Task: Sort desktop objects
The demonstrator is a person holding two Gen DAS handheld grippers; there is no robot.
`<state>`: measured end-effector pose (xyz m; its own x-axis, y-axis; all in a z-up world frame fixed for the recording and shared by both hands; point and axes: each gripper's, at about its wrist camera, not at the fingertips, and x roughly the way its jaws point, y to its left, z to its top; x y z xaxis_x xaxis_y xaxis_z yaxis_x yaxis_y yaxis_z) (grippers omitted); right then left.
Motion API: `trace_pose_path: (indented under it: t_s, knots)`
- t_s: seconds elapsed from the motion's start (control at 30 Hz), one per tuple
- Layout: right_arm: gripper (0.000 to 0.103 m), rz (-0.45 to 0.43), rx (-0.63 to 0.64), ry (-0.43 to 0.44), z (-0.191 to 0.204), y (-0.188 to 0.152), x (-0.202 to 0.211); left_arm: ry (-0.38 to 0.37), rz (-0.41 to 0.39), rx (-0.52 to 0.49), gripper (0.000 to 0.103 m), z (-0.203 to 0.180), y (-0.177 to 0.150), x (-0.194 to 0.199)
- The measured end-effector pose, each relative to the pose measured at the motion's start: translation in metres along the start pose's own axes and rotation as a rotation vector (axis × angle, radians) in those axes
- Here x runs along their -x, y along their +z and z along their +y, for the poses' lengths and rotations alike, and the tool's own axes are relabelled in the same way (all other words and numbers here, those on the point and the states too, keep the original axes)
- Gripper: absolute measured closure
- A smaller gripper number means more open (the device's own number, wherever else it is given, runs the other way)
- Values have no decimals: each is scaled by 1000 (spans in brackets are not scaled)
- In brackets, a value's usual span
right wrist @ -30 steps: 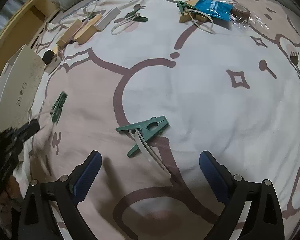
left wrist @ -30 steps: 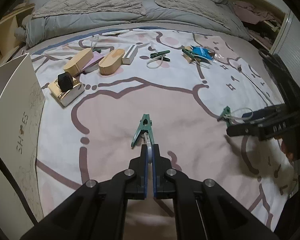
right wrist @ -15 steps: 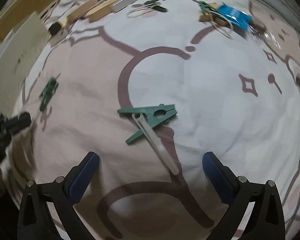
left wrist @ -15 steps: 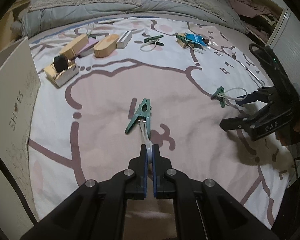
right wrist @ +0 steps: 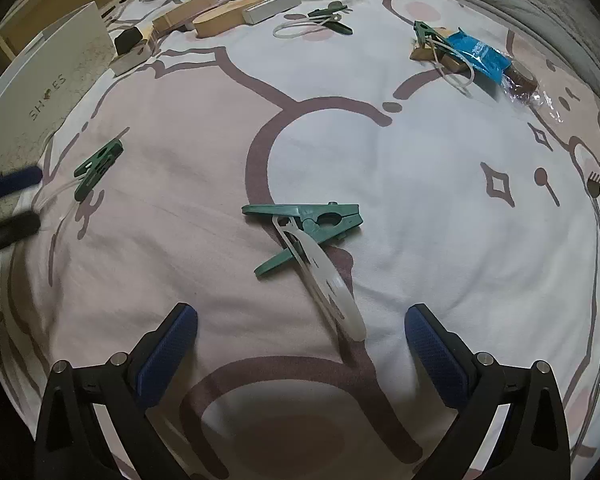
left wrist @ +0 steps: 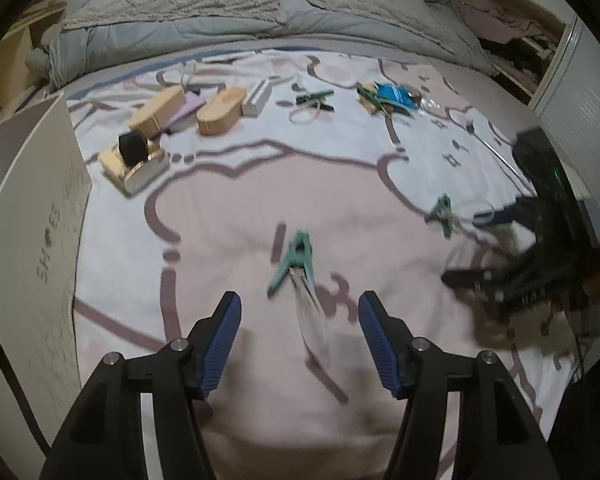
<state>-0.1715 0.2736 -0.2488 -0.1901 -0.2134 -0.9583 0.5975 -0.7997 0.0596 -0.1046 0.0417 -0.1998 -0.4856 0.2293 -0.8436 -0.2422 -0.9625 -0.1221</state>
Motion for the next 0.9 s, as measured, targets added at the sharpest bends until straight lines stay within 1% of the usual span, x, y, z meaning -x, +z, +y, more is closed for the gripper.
trace_pose_path:
  t_s: [0.13,0.27,0.5,0.57,0.67,0.73,0.8,0.9]
  knots:
    - [0,-13,6,-13,0,-3,1,12,-11,11,42,2,13,-8]
    - [0,-25,20,-21,0,-5,2,41,0,-10,42,2,18,-24]
    - [0,-45,43,-3,-5,-6,2,52,26,-43,42,6,11,-47]
    - [0,-52,42,5,-7,-7,2,46,24,-49,42,7,7,-51]
    - [0,-52,39,-10,-8,-5,0,40,9,-52,42,8,4,-51]
    - [0,-52,31,-14,-9,-4,0,45,6,-52,36,8,4,-51]
    - [0,-40,31,-9,-11,-2,2,54,2,-49,20,8,1,-54]
    - [0,-27,22,0,-17,3,7,65,-9,-58,12,7,-2,-57]
